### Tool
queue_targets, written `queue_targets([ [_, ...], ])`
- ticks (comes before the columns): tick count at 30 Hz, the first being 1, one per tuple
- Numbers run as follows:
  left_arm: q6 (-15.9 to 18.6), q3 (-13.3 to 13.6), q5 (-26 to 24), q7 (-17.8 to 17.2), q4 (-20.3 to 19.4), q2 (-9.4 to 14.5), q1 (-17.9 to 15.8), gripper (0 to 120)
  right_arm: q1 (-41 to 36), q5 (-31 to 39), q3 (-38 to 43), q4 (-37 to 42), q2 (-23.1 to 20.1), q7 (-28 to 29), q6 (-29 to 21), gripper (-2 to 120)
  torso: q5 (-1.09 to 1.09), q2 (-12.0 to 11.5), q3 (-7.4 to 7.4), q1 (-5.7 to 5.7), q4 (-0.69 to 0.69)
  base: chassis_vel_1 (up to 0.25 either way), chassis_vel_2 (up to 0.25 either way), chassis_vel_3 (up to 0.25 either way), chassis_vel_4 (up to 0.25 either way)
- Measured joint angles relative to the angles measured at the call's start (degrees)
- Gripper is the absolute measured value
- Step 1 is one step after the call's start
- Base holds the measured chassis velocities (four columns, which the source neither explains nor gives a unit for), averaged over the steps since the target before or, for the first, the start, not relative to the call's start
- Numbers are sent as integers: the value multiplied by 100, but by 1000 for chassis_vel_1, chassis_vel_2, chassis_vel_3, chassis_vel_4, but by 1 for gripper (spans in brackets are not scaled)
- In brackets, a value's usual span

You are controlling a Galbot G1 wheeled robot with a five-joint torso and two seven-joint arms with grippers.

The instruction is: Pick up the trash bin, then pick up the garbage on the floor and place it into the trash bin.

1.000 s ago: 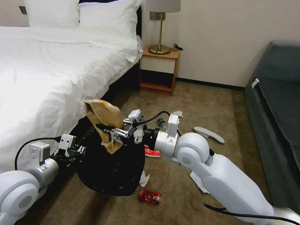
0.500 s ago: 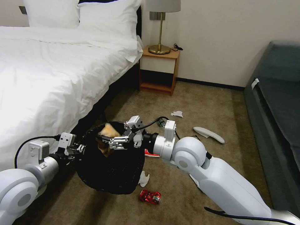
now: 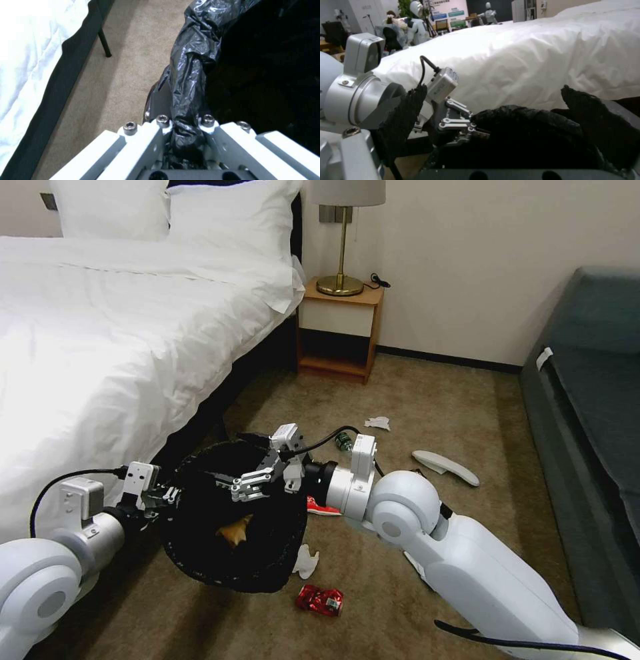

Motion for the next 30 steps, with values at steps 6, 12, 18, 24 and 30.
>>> queue_targets([
  [6,0,-9,5,1,11,-21,6,1,42,121,174,140,64,79,18,100,0,0,0,0,0,0,0,0,0],
  [12,0,-32,26,2,25,-70,27,1,214,626,879,476,-46,373,-89,100,0,0,0,0,1,0,0,0,0],
  [18,0,-51,29,-3,16,-115,30,1,23,718,1749,299,-570,233,-177,100,1,0,0,0,0,0,0,0,0],
  [24,0,-97,26,-7,-6,-192,39,1,-625,706,2453,-34,-1062,-39,-79,100,2,0,0,1,0,0,0,0,0],
  [30,0,-109,24,-11,-6,-215,47,1,-1619,335,2880,-698,-1407,-658,127,100,2,0,0,1,-1,0,0,0,0],
])
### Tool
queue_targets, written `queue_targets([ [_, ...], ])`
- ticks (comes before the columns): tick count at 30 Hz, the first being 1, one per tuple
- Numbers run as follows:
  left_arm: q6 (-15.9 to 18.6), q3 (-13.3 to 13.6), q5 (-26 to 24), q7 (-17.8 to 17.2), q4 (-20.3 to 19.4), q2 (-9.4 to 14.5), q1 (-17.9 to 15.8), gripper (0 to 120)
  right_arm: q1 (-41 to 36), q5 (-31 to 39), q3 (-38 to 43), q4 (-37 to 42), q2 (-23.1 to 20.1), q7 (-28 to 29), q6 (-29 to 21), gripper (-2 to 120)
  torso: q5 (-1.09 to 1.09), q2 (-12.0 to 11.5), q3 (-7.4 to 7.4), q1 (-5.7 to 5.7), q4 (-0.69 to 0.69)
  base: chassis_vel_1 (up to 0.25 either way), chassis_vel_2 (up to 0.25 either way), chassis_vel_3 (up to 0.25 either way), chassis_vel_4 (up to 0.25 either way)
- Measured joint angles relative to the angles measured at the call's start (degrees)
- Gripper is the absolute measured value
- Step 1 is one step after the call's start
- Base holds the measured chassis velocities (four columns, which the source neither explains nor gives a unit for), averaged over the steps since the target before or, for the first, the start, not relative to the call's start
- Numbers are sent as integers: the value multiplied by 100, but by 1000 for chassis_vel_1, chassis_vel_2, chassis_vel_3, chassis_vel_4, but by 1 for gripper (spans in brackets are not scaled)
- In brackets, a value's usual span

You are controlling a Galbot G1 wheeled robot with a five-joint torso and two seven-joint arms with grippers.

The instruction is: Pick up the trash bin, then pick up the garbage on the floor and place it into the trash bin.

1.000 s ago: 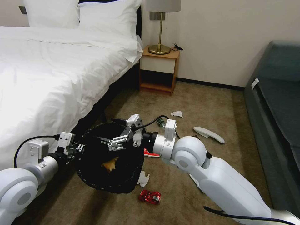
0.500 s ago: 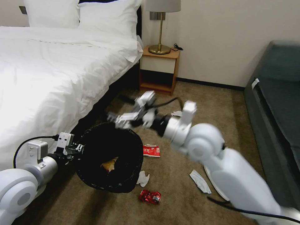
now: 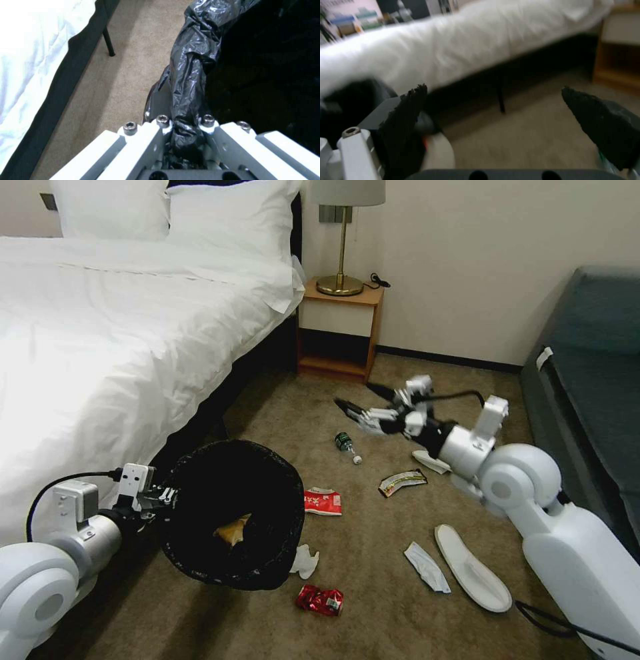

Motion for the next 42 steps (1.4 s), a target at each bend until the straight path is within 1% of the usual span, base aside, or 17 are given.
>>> queue_targets([
  [3,0,-1,-5,0,-1,14,-12,1,-148,-179,6,-158,-28,-160,62,100,-1,0,0,0,0,0,0,0,0],
  [6,0,-13,-34,0,-14,68,-22,1,-514,-864,-178,-672,-16,-574,365,100,-1,0,0,0,0,0,0,0,0],
  [7,0,-13,-34,0,-14,68,-22,1,-514,-864,-178,-672,-16,-574,365,100,-1,0,0,0,0,0,0,0,0],
  [8,0,-19,-43,0,-17,84,-21,1,-574,-1050,-260,-822,10,-699,441,100,-1,0,0,-1,0,0,0,0,0],
  [9,0,-19,-43,0,-17,84,-21,1,-574,-1050,-260,-822,10,-699,441,100,-1,0,0,-1,0,0,0,0,0],
  [12,0,-34,-95,0,-40,145,-23,1,-615,-1742,-652,-1403,94,-1186,792,100,-2,0,0,0,1,0,0,0,0],
  [13,0,-34,-95,0,-40,145,-23,1,-615,-1742,-652,-1403,94,-1186,792,100,-2,0,0,0,1,0,0,0,0],
  [15,0,-39,-127,0,-56,176,-28,1,-537,-2068,-934,-1765,132,-1523,985,100,-1,0,0,-1,1,0,0,0,0],
  [16,0,-39,-127,0,-56,176,-28,1,-537,-2068,-934,-1765,132,-1523,985,100,-1,0,0,-1,1,0,0,0,0],
  [18,0,-52,-147,-1,-71,188,-26,1,-455,-2262,-1201,-2092,196,-1721,1142,100,-3,0,0,-1,2,0,0,0,0],
  [21,0,-65,-155,-3,-79,195,-22,1,-426,-2331,-1317,-2240,243,-1768,1196,100,-2,0,0,0,1,0,0,0,0],
  [23,0,-120,-208,-13,-94,234,-16,1,-349,-2442,-1524,-2507,353,-1836,1290,100,-3,0,0,-1,1,0,0,0,0],
  [27,0,-167,-257,-27,-97,267,-19,1,-241,-2558,-1765,-2778,490,-1881,1356,100,-3,0,0,-1,1,0,0,0,0],
  [37,0,-144,-279,-63,-138,278,-35,1,-82,-2922,-2330,-3309,808,-1968,1489,100,-2,0,0,-1,1,0,0,0,0],
  [42,0,-150,-288,-63,-154,285,-37,1,-17,-3109,-2483,-3527,939,-2031,1579,100,-2,0,0,-1,1,0,0,0,0],
])
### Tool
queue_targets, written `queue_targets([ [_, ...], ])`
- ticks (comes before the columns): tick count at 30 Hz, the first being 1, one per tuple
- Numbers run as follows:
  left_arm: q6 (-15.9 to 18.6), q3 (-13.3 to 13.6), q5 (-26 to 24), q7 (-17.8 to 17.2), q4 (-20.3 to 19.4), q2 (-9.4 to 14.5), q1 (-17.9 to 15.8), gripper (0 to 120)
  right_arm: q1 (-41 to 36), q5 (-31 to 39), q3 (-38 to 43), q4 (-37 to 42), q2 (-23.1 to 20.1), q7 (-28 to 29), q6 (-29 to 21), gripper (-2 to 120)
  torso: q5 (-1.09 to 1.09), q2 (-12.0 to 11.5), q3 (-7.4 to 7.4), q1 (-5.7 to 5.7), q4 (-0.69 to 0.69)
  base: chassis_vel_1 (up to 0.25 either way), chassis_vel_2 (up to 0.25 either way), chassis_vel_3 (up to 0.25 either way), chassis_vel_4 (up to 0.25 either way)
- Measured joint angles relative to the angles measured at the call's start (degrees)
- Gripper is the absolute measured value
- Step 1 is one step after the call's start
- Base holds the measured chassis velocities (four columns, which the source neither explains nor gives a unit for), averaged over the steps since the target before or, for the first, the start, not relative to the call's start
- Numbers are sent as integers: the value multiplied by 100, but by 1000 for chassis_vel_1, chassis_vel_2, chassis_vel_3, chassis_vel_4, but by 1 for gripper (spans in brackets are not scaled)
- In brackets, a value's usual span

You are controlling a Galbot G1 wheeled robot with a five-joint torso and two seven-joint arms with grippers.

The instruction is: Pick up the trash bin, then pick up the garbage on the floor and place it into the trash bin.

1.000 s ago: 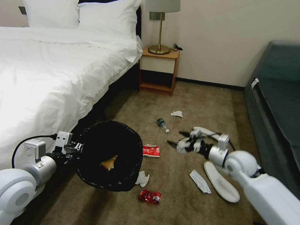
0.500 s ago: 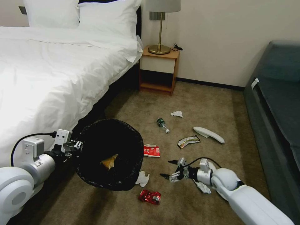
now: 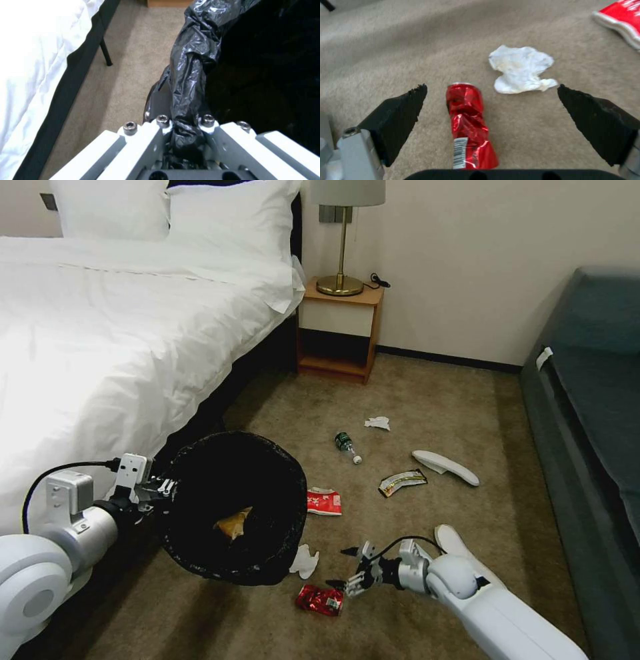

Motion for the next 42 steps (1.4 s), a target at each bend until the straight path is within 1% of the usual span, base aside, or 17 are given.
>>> queue_targets([
  [6,0,-25,-6,0,-5,-28,2,1,134,-206,-221,-475,291,-94,40,100,-1,0,0,0,0,0,0,0,0],
  [10,0,-25,-10,1,-17,-24,-2,1,190,-218,-372,-683,414,-107,45,100,-1,0,0,0,0,0,0,0,0],
  [11,0,-25,-16,1,-20,-14,-6,1,234,-240,-436,-841,535,-129,46,100,-1,0,0,0,-1,0,0,0,0],
  [12,0,-25,-16,1,-20,-14,-6,1,234,-240,-436,-841,535,-129,46,100,-1,0,0,0,-1,0,0,0,0],
  [15,0,-30,-32,5,-44,5,-3,1,350,-413,-468,-1233,873,-172,85,100,0,0,0,0,1,0,0,0,0],
  [16,0,-30,-32,5,-44,5,-3,1,350,-413,-468,-1233,873,-172,85,100,0,0,0,0,1,0,0,0,0],
  [18,0,-38,-44,6,-55,10,2,1,439,-495,-474,-1475,1070,-204,123,100,-1,0,0,0,0,0,0,0,0],
  [19,0,-38,-44,6,-55,10,2,1,439,-495,-474,-1475,1070,-204,123,100,-1,0,0,0,0,0,0,0,0],
  [24,0,-41,-57,8,-72,15,8,1,590,-612,-505,-1967,1392,-204,192,100,0,0,0,0,1,0,0,0,0],
  [31,0,-42,-64,8,-88,11,18,1,561,-701,-520,-2201,1511,-160,234,100,-1,0,0,0,0,0,0,0,0],
  [38,0,-1,-58,11,-80,-11,4,1,506,-771,-641,-2191,1478,-73,312,100,0,0,-1,-1,0,0,0,0,0],
  [42,0,3,-54,22,-79,-13,6,1,468,-1002,-693,-2133,1451,27,356,100,1,1,-2,-1,0,0,0,0,0],
])
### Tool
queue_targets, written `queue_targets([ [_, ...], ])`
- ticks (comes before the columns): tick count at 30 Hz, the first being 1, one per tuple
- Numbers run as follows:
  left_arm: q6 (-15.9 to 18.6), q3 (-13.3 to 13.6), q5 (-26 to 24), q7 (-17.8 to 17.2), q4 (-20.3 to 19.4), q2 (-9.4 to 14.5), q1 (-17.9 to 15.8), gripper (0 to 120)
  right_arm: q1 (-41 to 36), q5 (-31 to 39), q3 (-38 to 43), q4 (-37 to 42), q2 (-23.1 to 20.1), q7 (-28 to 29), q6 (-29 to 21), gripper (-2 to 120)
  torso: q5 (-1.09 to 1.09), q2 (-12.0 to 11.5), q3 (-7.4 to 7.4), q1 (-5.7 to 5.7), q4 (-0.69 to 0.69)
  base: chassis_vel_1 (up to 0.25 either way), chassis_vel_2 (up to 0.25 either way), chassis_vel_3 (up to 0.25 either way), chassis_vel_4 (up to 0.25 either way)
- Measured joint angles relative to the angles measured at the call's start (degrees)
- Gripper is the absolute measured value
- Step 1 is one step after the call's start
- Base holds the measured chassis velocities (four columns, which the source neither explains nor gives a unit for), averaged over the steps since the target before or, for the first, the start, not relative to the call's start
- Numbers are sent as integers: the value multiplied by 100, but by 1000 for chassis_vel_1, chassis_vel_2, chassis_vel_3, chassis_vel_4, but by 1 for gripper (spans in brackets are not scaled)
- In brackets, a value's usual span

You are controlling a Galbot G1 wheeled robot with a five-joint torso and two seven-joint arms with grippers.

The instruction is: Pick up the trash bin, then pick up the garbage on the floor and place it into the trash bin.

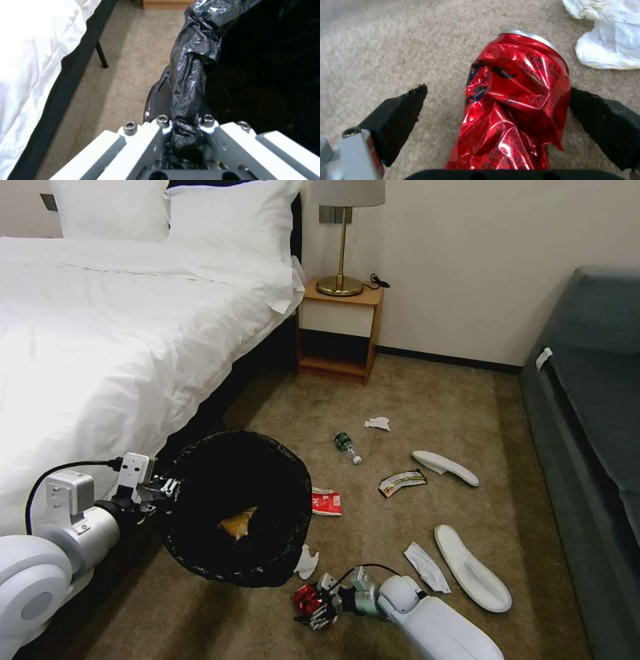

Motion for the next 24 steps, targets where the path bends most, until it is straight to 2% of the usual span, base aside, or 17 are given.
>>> queue_targets([
  [9,0,-9,3,22,14,-10,-8,1,-86,-142,-9,70,-37,224,1,82,-2,2,-1,0,-2,0,0,0,0],
  [11,0,-10,6,29,25,-18,-21,1,-118,-146,-6,94,-53,284,-23,73,-3,3,0,-1,-2,0,0,0,0],
  [13,0,-14,6,30,28,-20,-26,1,-130,-146,-1,103,-55,313,-27,69,-3,3,0,-1,-3,0,0,0,0],
  [21,0,-3,25,52,55,-52,-37,1,-223,-102,85,256,-126,442,-117,52,1,2,2,1,3,0,0,0,0],
  [24,0,9,43,104,64,-57,-46,1,-251,-57,157,283,-182,424,-135,42,5,2,3,1,5,0,0,0,0],
])
